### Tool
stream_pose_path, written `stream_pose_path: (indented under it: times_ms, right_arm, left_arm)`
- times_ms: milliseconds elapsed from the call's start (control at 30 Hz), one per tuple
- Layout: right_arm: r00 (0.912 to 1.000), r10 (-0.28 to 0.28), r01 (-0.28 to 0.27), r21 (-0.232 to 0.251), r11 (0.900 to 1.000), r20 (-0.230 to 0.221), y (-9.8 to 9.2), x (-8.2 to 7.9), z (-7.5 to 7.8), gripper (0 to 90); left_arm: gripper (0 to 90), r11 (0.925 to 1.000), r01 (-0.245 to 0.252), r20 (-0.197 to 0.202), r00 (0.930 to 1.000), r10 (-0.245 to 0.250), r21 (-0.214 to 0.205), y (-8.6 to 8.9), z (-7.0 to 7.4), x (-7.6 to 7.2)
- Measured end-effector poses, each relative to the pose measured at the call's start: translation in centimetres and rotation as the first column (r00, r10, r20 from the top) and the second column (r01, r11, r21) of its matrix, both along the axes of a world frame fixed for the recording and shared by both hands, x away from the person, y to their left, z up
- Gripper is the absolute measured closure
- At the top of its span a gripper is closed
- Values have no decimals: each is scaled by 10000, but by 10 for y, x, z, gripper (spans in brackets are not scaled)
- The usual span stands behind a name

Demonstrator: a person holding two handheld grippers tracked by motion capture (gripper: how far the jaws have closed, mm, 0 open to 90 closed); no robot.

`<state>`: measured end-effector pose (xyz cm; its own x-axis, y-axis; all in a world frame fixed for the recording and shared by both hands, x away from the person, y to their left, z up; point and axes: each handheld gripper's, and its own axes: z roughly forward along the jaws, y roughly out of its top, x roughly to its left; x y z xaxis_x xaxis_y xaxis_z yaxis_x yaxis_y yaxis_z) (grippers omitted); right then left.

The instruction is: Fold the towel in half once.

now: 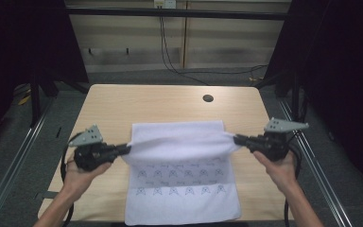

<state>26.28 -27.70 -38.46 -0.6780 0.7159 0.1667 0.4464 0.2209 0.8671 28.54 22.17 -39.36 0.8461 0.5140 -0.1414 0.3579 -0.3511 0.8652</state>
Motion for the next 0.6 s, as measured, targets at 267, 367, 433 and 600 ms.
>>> stream_pose_path:
  times_ms: [267,367,433,600]
  right_arm:
    - [9916,471,-533,-493,9974,-1202,-3,-34,-58,857]
    - [9831,854,-924,-359,9951,-1622,-5,-47,-73,828]
    - [9745,1266,-1344,-300,9905,-1851,-4,-55,-77,795]
    - [9538,1796,-2062,-899,9744,-2410,4,-67,-91,789]
  left_arm:
    - [857,9960,775,-1636,9841,-691,455,3,-64,-30]
    - [806,9859,1314,-1853,9764,-1107,1034,3,-80,-43]
    - [813,9808,1592,-2021,9701,-1342,1129,3,-83,-48]
    - [836,9733,1931,-2094,9639,-1646,1239,3,-85,-57]
